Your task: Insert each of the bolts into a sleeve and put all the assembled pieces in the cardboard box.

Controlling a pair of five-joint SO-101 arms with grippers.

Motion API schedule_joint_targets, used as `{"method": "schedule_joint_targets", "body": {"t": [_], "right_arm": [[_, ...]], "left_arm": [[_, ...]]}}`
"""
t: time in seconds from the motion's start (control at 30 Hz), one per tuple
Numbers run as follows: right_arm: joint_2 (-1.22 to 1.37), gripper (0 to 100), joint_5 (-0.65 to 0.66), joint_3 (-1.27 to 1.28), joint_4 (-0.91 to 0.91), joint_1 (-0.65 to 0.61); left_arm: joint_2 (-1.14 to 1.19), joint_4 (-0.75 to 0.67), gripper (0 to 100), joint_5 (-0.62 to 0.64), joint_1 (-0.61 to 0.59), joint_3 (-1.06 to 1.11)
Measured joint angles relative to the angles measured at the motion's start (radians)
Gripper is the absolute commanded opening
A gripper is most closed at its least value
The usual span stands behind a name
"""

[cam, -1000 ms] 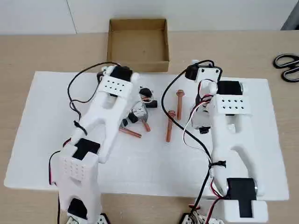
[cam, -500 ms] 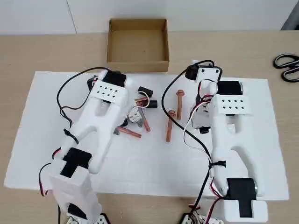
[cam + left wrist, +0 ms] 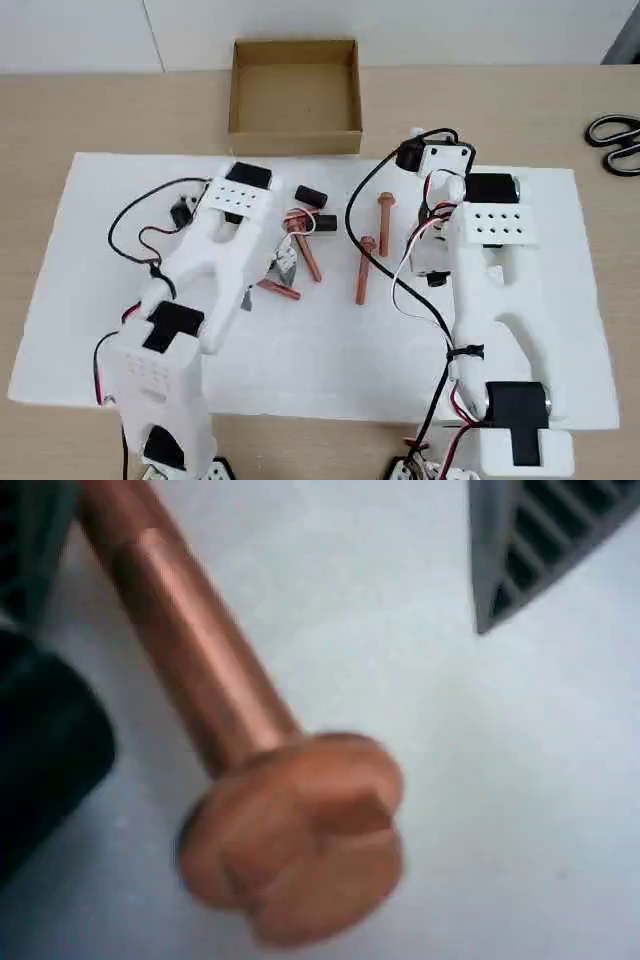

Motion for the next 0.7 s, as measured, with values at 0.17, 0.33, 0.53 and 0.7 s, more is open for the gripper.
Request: {"method": "schedule_joint_targets", "body": {"t": [0.17,0.33,0.53,0.7], "right_arm": [[0.0,0.4,0.0,0.0,0.0,0.0],[0.0,0.4,0.0,0.0,0.0,0.0],[0.0,0.4,0.0,0.0,0.0,0.0],[0.0,0.4,0.0,0.0,0.0,0.0]], "left_arm": [[0.043,0.006,26,0.012,0.0,-0.04],[0.06,0.009,26,0.012,-0.031,-0.071],[0.063,0.009,24,0.012,-0.054,-0.078],[0.064,-0.002,15,0.012,-0.054,-0.097]]}}
